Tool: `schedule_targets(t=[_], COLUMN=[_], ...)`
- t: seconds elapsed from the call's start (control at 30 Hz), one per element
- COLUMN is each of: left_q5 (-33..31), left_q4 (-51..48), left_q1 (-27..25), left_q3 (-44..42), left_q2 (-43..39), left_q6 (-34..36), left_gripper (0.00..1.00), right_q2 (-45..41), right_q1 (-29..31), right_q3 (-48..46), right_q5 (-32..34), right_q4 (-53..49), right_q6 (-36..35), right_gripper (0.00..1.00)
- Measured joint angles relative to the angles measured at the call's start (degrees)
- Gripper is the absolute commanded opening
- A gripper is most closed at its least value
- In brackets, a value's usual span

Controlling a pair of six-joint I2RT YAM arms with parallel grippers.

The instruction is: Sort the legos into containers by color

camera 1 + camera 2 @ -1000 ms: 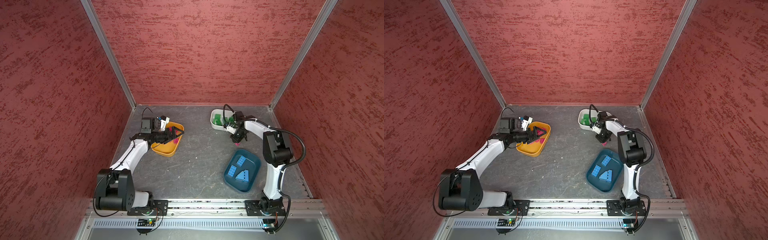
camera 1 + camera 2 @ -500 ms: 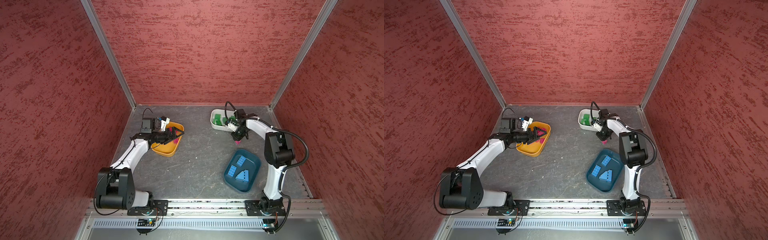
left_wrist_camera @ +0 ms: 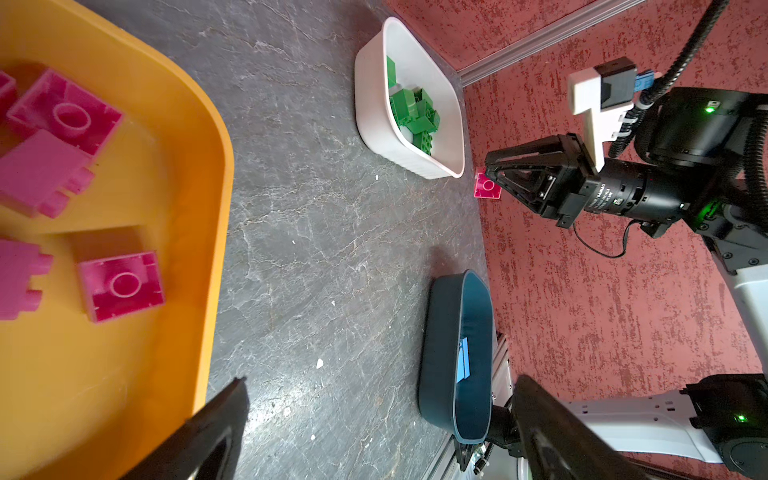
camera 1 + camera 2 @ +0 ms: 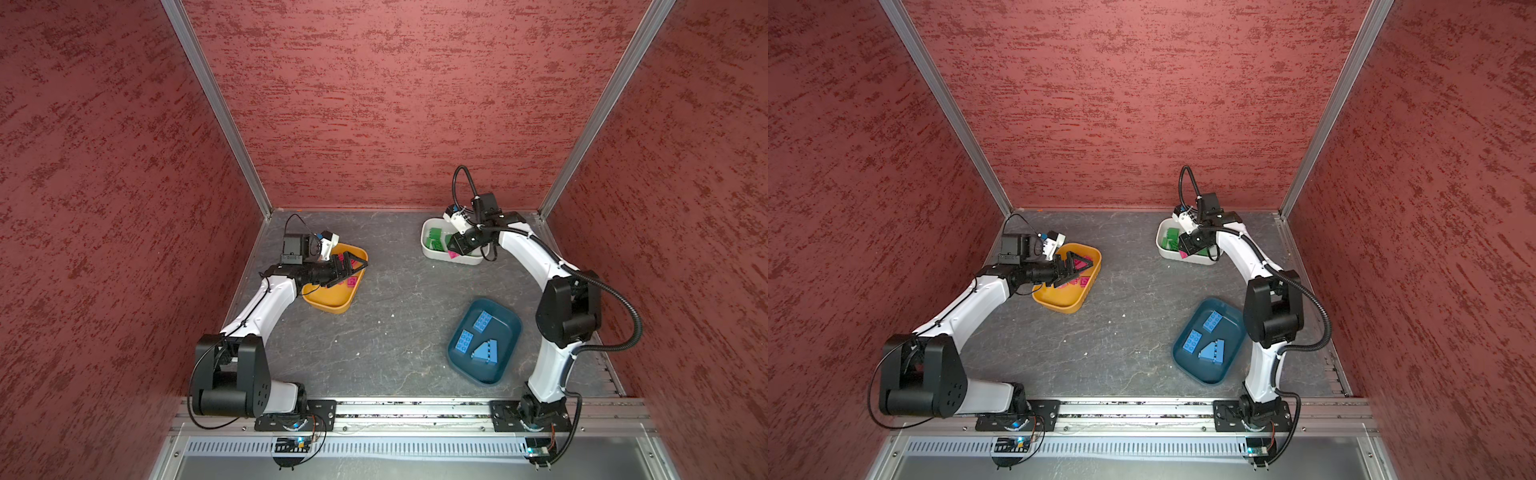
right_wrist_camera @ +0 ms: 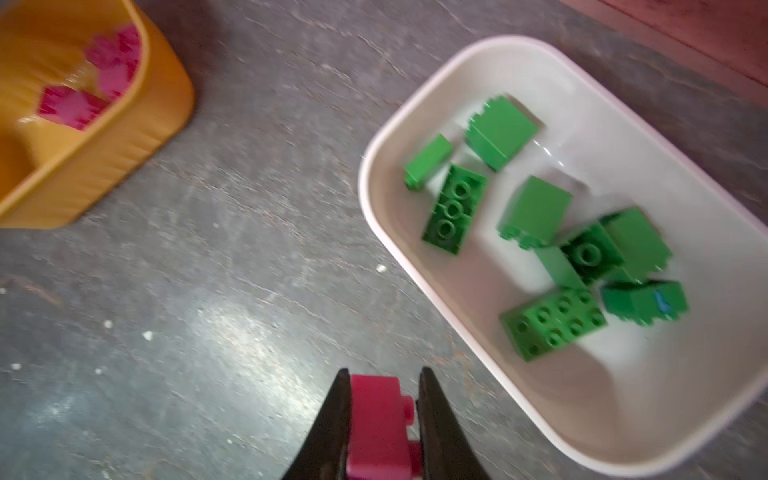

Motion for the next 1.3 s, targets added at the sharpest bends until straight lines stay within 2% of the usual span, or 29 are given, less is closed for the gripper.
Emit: schedule_targets(t=[0.33, 0.5, 0.7, 0.77, 0.83, 0.9, 0.97, 1.13, 1.3], left_q5=[-1.3, -2.7, -4.0, -4.2, -4.3, -4.3, -4.3, -4.3, -5.8], left_q4=[-4.4, -5.6, -6.1, -6.3, -6.3, -6.3, -6.3, -6.4, -6.4], left_q1=[7.2, 9.8, 11.2, 11.5, 11.7, 11.7, 11.7, 11.7, 11.8], left_q3=[-0.2, -2.2, -3.3, -3.3, -3.4, -3.4, -3.4, -3.4, -3.4], left_q2=[-5.6, -8.8, -10.3, -10.4, -10.5, -10.6, -10.6, -10.6, -10.5], left_q6=[2.3, 2.8, 2.8, 2.8, 2.8, 2.8, 2.8, 2.9, 3.4], left_gripper=[0.99, 0.99, 0.99, 0.99, 0.99, 0.99, 0.99, 0.99, 0.99], right_q2=[4.2, 10.9, 19.7, 21.6, 23.2, 24.3, 24.5, 22.8, 9.9], right_q1=[14.9, 20.8, 25.0, 25.5, 25.8, 25.9, 26.0, 25.4, 21.0], right_q3=[-1.7, -0.7, 4.4, 6.1, 8.3, 9.8, 10.3, 9.2, -3.8], right_q5=[-10.6, -13.4, -14.0, -14.0, -14.0, -13.9, -13.6, -10.8, -7.6], right_q4=[19.8, 30.5, 38.3, 39.4, 40.3, 40.7, 40.8, 39.4, 37.2], right_q6=[21.9, 31.5, 39.3, 40.8, 41.7, 42.8, 43.2, 40.9, 38.1], right_gripper=[0.14, 0.15, 0.16, 0.21, 0.32, 0.49, 0.58, 0.63, 0.69])
